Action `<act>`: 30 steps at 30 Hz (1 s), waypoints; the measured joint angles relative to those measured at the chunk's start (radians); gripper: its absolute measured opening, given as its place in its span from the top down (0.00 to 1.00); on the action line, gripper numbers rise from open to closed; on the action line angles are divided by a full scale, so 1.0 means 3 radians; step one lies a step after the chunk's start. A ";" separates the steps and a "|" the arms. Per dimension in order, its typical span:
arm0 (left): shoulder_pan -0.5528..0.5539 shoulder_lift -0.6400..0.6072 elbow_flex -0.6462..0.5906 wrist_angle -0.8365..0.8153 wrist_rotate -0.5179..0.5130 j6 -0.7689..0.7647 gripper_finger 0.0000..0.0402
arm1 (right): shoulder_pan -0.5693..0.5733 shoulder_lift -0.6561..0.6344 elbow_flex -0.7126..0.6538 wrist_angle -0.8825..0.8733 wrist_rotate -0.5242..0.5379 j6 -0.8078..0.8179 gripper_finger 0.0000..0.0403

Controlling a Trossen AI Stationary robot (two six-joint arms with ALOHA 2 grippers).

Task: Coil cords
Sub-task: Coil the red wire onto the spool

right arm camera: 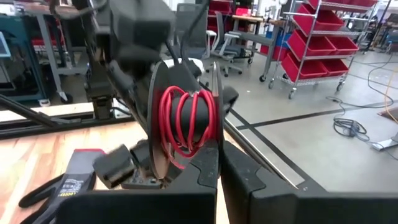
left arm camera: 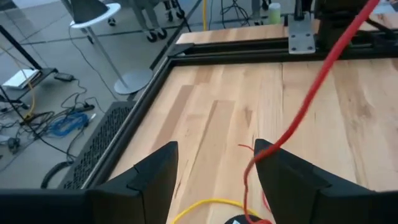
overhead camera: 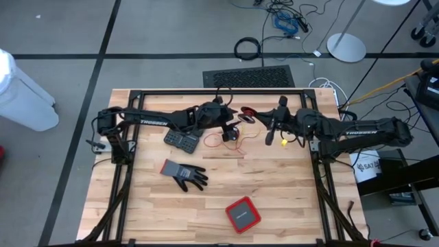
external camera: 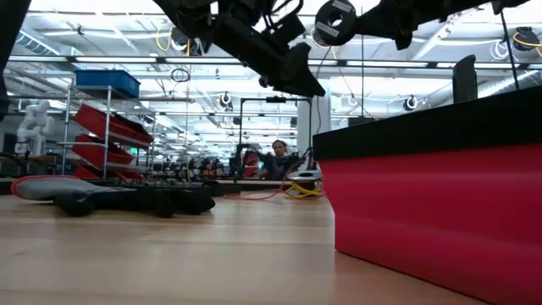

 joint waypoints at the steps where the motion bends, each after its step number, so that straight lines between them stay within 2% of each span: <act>1: -0.0001 0.0044 0.0000 0.0056 0.0009 -0.0001 0.45 | 0.0000 -0.0007 -0.0001 0.0001 -0.0012 0.0001 1.00; 8: -0.0004 0.0306 0.0000 0.0213 0.0095 -0.0001 0.46 | 0.0001 -0.0086 -0.0003 -0.0007 -0.0088 0.0020 1.00; 13: 0.0006 0.0340 0.0000 0.0238 0.0135 0.0015 0.48 | -0.0001 -0.0160 -0.0003 -0.0063 -0.0088 0.0009 1.00; 26: 0.0059 0.0340 0.0000 0.0282 0.0328 0.0004 0.75 | 0.0000 -0.0231 -0.0003 -0.0113 -0.0094 0.0009 1.00; 30: 0.0103 0.0340 0.0000 0.0158 0.0267 0.0016 0.92 | 0.0002 -0.0231 -0.0003 -0.0186 -0.0173 0.0010 1.00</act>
